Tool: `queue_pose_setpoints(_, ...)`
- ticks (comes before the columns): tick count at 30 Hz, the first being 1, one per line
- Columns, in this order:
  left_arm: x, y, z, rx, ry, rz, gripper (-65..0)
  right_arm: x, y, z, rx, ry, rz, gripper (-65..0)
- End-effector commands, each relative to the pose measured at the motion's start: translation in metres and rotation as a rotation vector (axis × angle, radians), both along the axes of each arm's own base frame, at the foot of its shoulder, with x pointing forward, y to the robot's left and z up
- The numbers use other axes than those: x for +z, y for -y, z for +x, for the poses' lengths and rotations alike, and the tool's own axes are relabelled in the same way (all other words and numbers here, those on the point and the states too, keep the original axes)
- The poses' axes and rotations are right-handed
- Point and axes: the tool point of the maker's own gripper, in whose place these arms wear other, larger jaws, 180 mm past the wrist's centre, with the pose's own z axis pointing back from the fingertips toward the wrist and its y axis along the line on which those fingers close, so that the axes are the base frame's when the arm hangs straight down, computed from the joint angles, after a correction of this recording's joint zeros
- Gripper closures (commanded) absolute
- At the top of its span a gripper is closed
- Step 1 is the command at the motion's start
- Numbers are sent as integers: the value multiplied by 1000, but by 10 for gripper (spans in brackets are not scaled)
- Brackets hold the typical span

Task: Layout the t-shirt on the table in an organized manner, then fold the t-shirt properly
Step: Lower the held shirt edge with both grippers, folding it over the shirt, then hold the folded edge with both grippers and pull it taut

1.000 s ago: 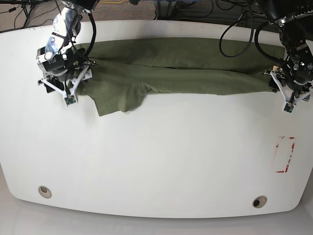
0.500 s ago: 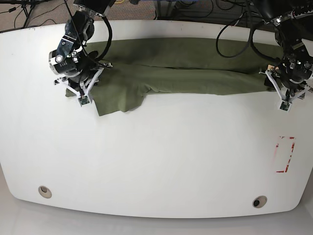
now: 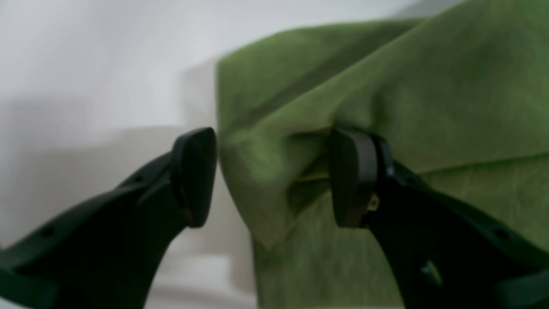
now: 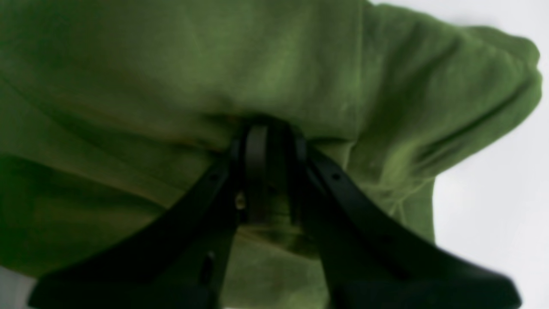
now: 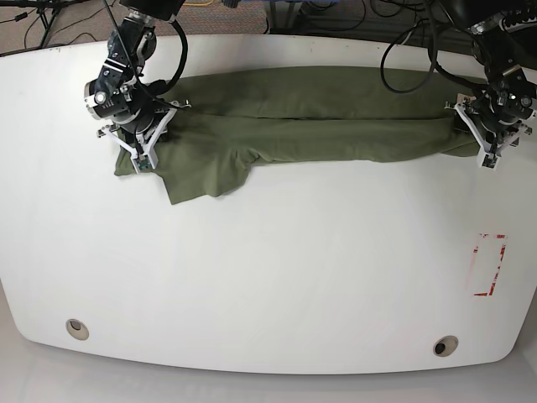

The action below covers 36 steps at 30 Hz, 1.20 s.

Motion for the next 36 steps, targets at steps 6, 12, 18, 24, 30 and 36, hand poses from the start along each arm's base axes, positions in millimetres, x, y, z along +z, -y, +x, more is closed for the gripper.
queue_pose_setpoints(6,-7,6,30,-30,5,-43,-383,-13,23,13,-1,-26,-29,-82)
queue_pose_setpoints(12,-5,17,60,-46,29,-82,-383,-11,31,31,-4,-11,-27,-82)
queue_pose_setpoints(18,10,23,82,-76,72,-72,-383,-6,31,39,-4,9,-29,-82)
queue_pose_setpoints(24,17,18,87,-76,88,-59,-383,-2,31,45,-4,21,-29,-82)
queue_pose_setpoints(30,20,7,86,-70,84,-37,-383,-3,31,44,-4,19,-29,-81)
queue_pose_setpoints(36,21,5,85,-68,83,-34,-383,-1,38,44,-4,19,-45,-81)
